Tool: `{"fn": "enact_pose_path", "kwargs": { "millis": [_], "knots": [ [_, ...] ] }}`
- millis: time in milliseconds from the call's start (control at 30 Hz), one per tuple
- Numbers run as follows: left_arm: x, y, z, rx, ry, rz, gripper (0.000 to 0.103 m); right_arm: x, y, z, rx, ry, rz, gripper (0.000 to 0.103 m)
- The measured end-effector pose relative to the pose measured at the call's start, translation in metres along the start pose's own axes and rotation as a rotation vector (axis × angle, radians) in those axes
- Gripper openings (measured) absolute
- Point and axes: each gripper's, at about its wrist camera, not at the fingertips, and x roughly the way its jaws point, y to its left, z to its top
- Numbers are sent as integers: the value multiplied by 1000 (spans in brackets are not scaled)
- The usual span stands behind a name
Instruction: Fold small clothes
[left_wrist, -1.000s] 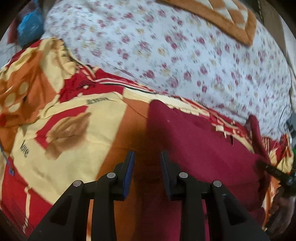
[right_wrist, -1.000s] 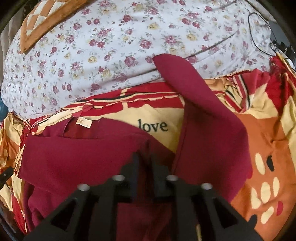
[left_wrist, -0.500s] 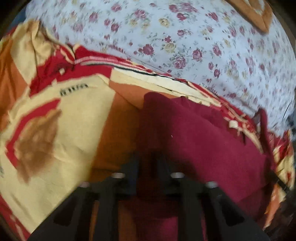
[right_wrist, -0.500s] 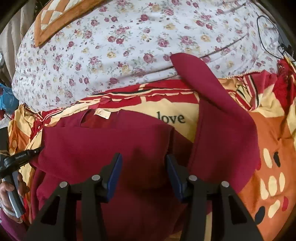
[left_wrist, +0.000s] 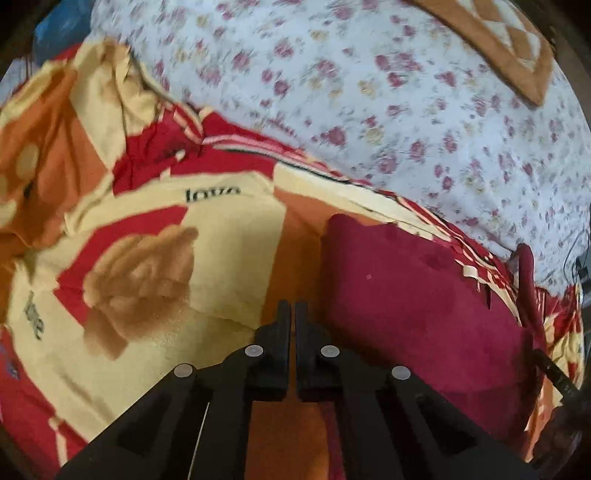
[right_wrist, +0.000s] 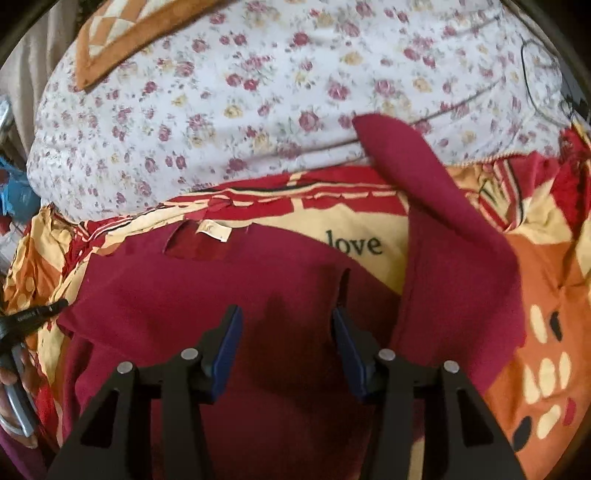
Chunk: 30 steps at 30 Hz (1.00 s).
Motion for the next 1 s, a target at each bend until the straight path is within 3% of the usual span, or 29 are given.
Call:
{"fn": "enact_pose_path", "kwargs": {
  "millis": [200, 267, 500, 600, 733, 900, 1000],
  "knots": [
    [-1, -30, -7, 39, 3, -3, 0, 16, 8, -5, -97, 39, -103, 53],
    [2, -36, -11, 50, 5, 15, 0, 36, 4, -5, -134, 68, -179, 49],
    [19, -53, -22, 121, -8, 124, 0, 11, -1, -2, -86, 27, -112, 49],
    [27, -53, -23, 130, 0, 141, 0, 29, 5, -8, -139, 79, -164, 49],
    [24, -57, -25, 151, -1, 170, 0, 38, 2, -4, -137, 61, -161, 50],
    [-1, -62, -27, 134, -18, 122, 0, -1, -8, -5, -80, 35, -67, 50],
    [-17, -72, -31, 140, -44, 67, 4, -34, -27, -11, -45, -10, -69, 52]
  ]
}}
